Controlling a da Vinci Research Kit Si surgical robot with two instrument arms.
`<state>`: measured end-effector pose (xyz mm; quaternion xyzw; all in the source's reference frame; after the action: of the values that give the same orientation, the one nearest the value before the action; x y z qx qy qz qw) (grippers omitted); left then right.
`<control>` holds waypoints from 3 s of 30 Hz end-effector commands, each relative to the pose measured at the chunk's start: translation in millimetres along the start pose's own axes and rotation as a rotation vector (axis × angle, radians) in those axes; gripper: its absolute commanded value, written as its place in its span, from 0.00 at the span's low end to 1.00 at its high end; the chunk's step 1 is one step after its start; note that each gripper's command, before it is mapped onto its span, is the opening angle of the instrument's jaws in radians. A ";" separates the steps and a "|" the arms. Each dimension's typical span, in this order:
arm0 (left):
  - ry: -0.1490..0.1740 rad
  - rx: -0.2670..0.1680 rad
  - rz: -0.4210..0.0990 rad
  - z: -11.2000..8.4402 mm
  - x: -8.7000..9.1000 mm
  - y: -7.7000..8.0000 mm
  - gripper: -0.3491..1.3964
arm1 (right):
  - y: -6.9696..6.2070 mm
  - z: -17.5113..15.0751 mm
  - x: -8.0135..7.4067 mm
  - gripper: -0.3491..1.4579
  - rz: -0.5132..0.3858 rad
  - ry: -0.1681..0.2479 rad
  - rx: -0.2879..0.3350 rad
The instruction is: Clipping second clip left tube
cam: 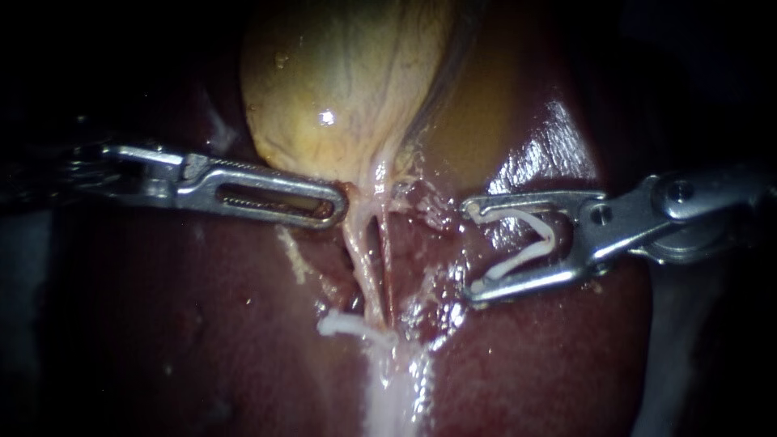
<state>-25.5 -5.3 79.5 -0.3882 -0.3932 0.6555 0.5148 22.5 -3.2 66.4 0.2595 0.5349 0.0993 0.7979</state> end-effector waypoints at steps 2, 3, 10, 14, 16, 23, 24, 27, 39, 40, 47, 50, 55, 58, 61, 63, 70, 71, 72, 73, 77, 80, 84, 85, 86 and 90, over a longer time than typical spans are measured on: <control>-0.002 -0.001 0.000 -0.4 0.1 0.1 0.00 | 0.0 0.0 0.0 0.47 0.006 0.000 0.000; -0.004 -0.003 -0.001 -0.7 0.2 0.3 0.00 | 0.0 0.0 0.0 0.47 0.006 0.000 0.000; 0.006 0.002 -0.013 -4.0 1.4 1.8 0.00 | 0.0 0.1 0.0 0.47 0.012 0.001 0.000; 0.014 0.006 -0.021 -5.9 2.0 3.1 0.00 | 0.0 0.1 0.0 0.47 0.024 0.001 -0.001; 0.019 0.010 -0.025 -6.6 2.2 3.7 0.00 | 0.0 0.1 0.1 0.47 0.024 0.001 -0.001; 0.029 0.008 -0.028 -6.9 2.0 4.5 0.00 | 0.1 0.3 0.1 0.47 0.036 0.002 -0.002; 0.030 0.008 -0.028 -6.9 2.0 4.6 0.00 | 0.1 0.3 0.1 0.47 0.036 0.002 -0.002; 0.033 0.006 -0.029 -6.8 1.9 4.7 0.00 | 0.1 0.6 0.2 0.47 0.042 0.002 -0.003; 0.035 0.009 -0.028 -6.5 1.7 4.8 0.00 | -0.2 5.7 -1.0 0.47 0.068 0.001 -0.019; 0.035 0.009 -0.029 -6.5 1.7 4.8 0.00 | -0.2 6.2 -1.1 0.47 0.066 0.001 -0.021; 0.037 0.010 -0.029 -6.4 1.7 5.0 0.00 | -0.2 9.5 -2.0 0.47 0.073 0.000 -0.018; 0.037 0.011 -0.029 -6.3 1.7 5.1 0.00 | -0.1 10.5 -2.2 0.47 0.077 0.000 -0.016; 0.040 0.013 -0.030 -6.3 1.6 5.3 0.00 | 0.1 11.8 -2.6 0.47 0.080 0.000 -0.016; 0.041 0.014 -0.030 -6.3 1.6 5.3 0.00 | 0.2 12.4 -2.8 0.47 0.084 0.000 -0.012; 0.041 0.014 -0.030 -6.2 1.6 5.4 0.00 | 0.3 13.0 -3.2 0.47 0.087 0.000 -0.012; 0.041 0.014 -0.030 -6.2 1.6 5.4 0.00 | 0.3 13.4 -3.5 0.47 0.085 -0.001 -0.010; 0.039 0.012 -0.032 -6.0 1.5 5.8 0.00 | 0.6 14.9 -4.2 0.47 0.098 -0.004 -0.004; 0.039 0.012 -0.032 -5.9 1.5 5.9 0.00 | 0.6 15.1 -4.2 0.47 0.097 -0.007 -0.005; 0.039 0.013 -0.032 -5.9 1.5 5.9 0.00 | 0.6 15.3 -4.3 0.47 0.096 -0.007 -0.005; 0.040 0.013 -0.032 -5.9 1.5 6.0 0.00 | 0.5 15.6 -4.3 0.47 0.101 -0.007 -0.003; 0.039 0.012 -0.032 -5.8 1.5 6.1 0.00 | 0.4 16.7 -4.7 0.47 0.114 -0.008 0.002; 0.039 0.012 -0.033 -5.8 1.5 6.1 0.00 | 0.2 17.5 -5.0 0.47 0.119 -0.008 0.008; 0.039 0.012 -0.032 -5.7 1.5 6.1 0.00 | 0.1 18.2 -5.2 0.47 0.134 -0.008 0.010; 0.039 0.012 -0.032 -5.7 1.5 6.1 0.00 | 0.1 18.3 -5.2 0.46 0.134 -0.008 0.010; 0.039 0.012 -0.032 -5.7 1.4 6.1 0.00 | 0.1 18.3 -5.1 0.46 0.140 -0.008 0.009; 0.039 0.013 -0.032 -5.7 1.4 6.1 0.00 | 0.2 18.4 -5.2 0.45 0.152 -0.008 0.008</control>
<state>-22.8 -4.2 71.5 -0.3913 -0.3853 0.6417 0.5354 37.1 -10.9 76.1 0.3037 0.5110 0.1561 0.7889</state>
